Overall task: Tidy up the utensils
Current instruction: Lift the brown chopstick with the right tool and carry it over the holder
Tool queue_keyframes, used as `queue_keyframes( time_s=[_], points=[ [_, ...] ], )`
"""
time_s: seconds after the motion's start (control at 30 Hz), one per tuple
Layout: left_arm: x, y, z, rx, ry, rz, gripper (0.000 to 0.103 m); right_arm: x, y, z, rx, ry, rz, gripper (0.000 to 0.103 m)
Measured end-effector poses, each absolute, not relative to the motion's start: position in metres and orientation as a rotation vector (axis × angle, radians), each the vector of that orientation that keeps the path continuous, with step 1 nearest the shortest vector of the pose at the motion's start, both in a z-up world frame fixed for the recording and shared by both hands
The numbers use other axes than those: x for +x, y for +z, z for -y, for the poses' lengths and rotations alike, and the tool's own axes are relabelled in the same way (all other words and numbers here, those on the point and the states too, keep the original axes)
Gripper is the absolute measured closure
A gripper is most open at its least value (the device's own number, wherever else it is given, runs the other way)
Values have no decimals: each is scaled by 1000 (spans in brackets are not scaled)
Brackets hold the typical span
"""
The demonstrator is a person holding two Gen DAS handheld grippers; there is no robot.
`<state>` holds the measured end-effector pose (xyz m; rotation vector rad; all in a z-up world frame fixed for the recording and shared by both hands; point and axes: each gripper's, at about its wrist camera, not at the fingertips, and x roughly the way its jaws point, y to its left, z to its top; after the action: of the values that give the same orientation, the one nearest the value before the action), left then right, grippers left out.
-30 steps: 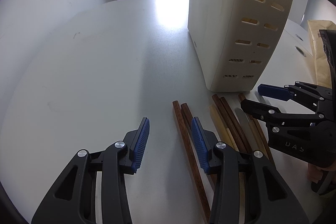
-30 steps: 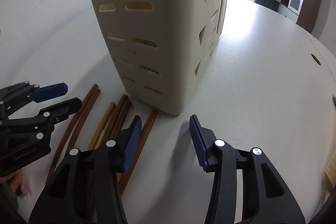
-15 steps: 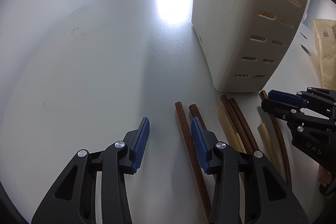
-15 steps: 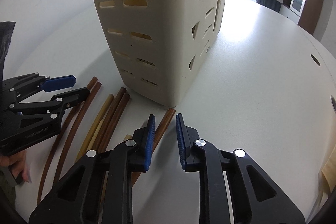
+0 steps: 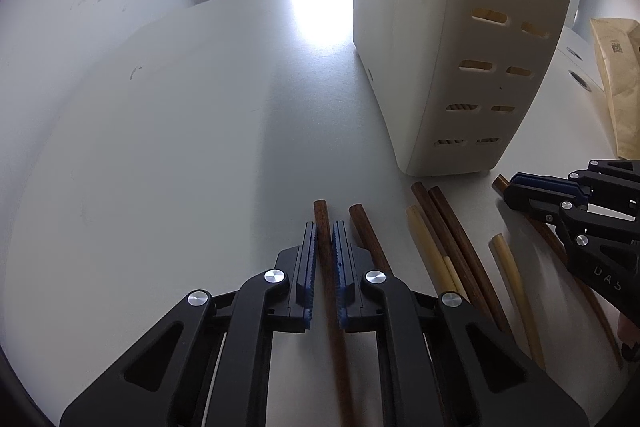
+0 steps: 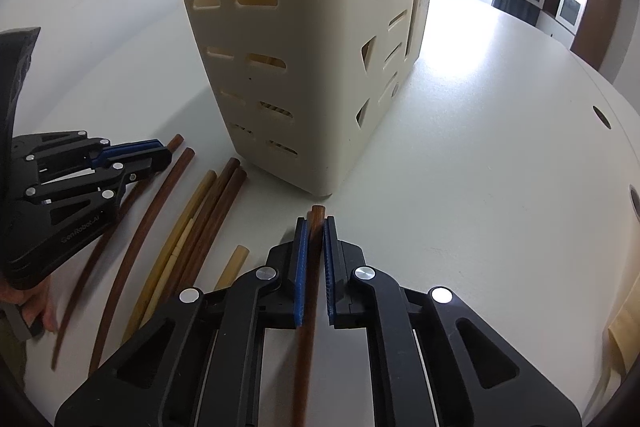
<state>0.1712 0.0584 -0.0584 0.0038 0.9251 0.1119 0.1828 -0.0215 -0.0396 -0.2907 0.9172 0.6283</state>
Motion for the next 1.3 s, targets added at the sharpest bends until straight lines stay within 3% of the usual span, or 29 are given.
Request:
queue_keyframes(
  time_s=[0.87, 1.3],
  points=[
    [95, 74, -46, -120, 28, -541, 96, 154, 64, 73, -76, 662, -590, 95],
    [72, 116, -18, -90, -5, -407, 97, 124, 107, 83, -64, 687, -445, 95]
  ],
)
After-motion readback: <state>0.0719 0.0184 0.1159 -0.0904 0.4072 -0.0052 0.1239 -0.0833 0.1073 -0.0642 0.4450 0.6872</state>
